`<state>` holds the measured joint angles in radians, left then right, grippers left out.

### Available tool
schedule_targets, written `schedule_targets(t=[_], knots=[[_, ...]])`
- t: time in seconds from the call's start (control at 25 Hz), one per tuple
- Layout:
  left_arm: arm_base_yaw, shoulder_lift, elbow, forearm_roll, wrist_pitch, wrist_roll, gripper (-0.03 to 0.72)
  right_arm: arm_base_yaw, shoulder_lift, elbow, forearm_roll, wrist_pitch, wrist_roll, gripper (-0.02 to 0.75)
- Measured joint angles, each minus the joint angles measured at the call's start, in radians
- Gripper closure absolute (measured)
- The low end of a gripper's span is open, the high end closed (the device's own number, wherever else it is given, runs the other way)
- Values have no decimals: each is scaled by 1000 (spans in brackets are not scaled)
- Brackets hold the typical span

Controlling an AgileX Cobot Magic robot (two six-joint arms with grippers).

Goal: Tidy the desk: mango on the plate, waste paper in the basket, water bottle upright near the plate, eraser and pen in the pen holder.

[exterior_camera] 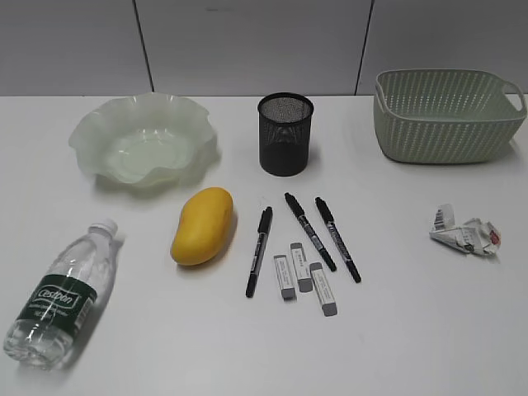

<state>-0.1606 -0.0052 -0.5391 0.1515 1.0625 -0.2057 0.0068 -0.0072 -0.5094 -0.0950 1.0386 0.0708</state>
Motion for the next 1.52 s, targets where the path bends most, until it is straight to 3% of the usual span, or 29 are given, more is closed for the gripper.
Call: schedule_targets(t=[1.24,1.36,1.52], knots=[[0,0,0,-16,0,0,454,0,0,0,0,0,0,304],[0,35,-14,-116,-10,48,454,0,0,0,0,0,0,304],[0,316,-71,-344,-104,187,437,0,0,0,0,0,0,304]])
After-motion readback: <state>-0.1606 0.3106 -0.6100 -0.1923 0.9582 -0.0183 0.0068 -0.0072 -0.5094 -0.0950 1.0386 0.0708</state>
